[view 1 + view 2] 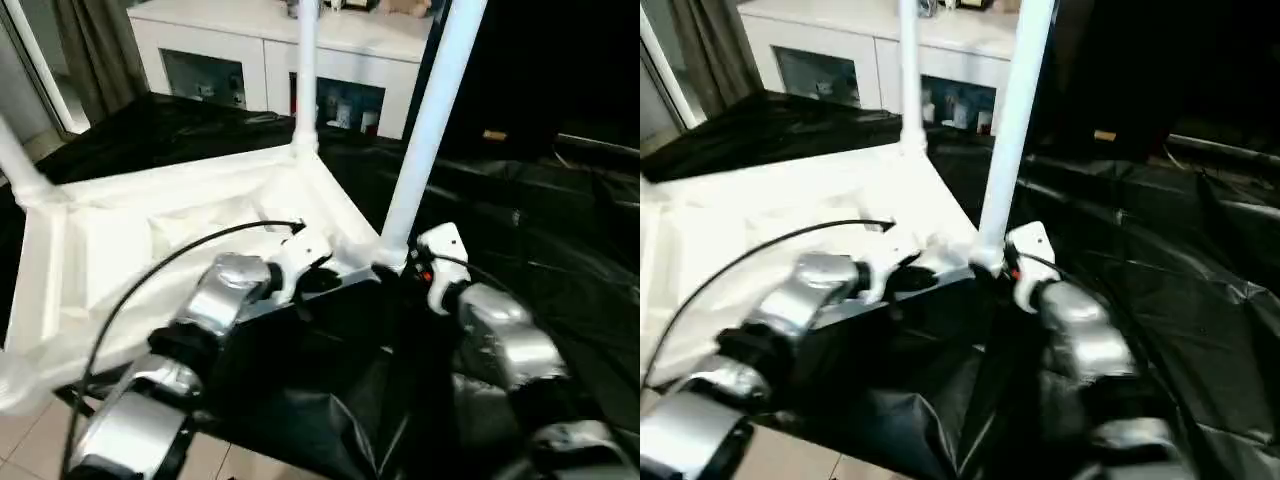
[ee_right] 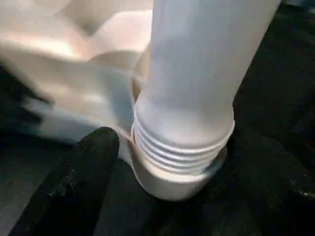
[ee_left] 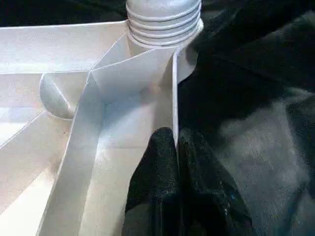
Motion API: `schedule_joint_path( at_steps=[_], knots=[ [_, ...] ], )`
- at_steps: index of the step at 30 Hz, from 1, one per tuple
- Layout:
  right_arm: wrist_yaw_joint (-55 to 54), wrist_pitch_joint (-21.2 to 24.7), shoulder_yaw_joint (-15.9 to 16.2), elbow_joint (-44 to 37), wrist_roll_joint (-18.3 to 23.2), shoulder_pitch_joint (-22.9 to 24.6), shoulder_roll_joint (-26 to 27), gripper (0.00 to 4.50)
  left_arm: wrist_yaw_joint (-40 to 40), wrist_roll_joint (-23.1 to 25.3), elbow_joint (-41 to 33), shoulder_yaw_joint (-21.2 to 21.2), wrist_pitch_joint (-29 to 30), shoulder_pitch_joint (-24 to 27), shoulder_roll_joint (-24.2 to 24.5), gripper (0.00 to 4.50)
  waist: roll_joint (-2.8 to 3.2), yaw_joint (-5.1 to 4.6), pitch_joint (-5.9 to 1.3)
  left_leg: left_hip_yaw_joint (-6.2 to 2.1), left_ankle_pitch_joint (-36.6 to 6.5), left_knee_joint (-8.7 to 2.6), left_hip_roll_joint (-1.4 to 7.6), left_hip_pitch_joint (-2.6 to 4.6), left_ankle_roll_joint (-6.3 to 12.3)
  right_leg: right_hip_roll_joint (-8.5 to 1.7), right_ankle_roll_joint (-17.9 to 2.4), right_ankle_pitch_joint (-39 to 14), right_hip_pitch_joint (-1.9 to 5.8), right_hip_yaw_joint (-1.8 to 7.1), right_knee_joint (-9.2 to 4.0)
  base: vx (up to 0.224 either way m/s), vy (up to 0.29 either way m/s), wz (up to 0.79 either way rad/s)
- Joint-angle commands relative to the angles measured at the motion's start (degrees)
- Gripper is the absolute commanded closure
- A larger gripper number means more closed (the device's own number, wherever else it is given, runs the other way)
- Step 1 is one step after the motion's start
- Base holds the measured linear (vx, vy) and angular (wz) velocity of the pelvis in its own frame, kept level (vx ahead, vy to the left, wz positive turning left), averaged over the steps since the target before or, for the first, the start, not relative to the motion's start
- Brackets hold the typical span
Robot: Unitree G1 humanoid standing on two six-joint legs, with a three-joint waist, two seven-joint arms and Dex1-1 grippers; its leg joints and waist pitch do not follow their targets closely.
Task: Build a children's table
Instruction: Rotate leg to tighten
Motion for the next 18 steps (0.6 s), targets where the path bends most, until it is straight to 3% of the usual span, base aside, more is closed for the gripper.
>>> schedule_joint_path(
  at_steps=[1, 5, 7, 12, 18],
  knots=[
    [5.4, 0.6, 1.2, -3.0, 0.4, 0.7, -1.7, 0.74, -6.2, -3.7, -2.0, 0.3, -1.6, 2.3, 0.7, 4.50, -0.95, 0.47, -3.32, -1.49, -10.6, -3.77, 3.33, 0.09, 4.54, -4.18, -10.9, -15.7, 2.85, 3.29, -4.36, 0.000, 0.000, 0.00],
    [9.1, 0.3, 1.4, -4.2, 1.4, 1.0, -3.7, 0.74, -12.7, -5.5, -6.3, -0.6, -0.2, 4.4, 3.2, 4.50, -0.72, 0.49, -3.41, -1.29, -7.6, -3.60, 3.55, 0.25, 6.06, -4.03, -14.1, -8.8, 2.82, 3.30, -3.43, 0.000, 0.000, 0.00],
    [10.1, 0.5, 1.9, -4.4, 1.6, 1.0, -4.3, 0.74, -15.4, -6.5, -8.3, -0.9, 0.9, 5.5, 4.3, 4.50, -0.51, 0.47, -3.35, -1.30, -8.0, -3.67, 3.63, 0.36, 5.92, -4.04, -14.6, -8.6, 2.81, 3.26, -3.38, 0.000, 0.000, 0.00],
    [12.4, 0.8, 3.3, -5.6, 1.3, 2.1, -4.6, 0.74, -16.0, -6.4, -9.2, -0.7, 1.1, 6.5, 5.3, 4.50, -0.63, 0.40, -2.99, -1.37, -11.8, -3.94, 3.63, 0.52, 3.71, -4.15, -12.7, -15.6, 2.70, 3.35, -4.19, 0.000, 0.000, 0.00],
    [13.5, 0.6, 3.6, -5.5, 1.1, 2.6, -4.8, 1.18, -15.8, -6.1, -9.7, -0.3, 1.6, 6.7, 5.5, 4.50, -0.69, 0.39, -3.04, -1.46, -11.9, -3.97, 3.58, 0.51, 2.97, -4.11, -11.7, -16.7, 2.69, 3.38, -4.24, 0.000, 0.000, 0.00]
  ],
)
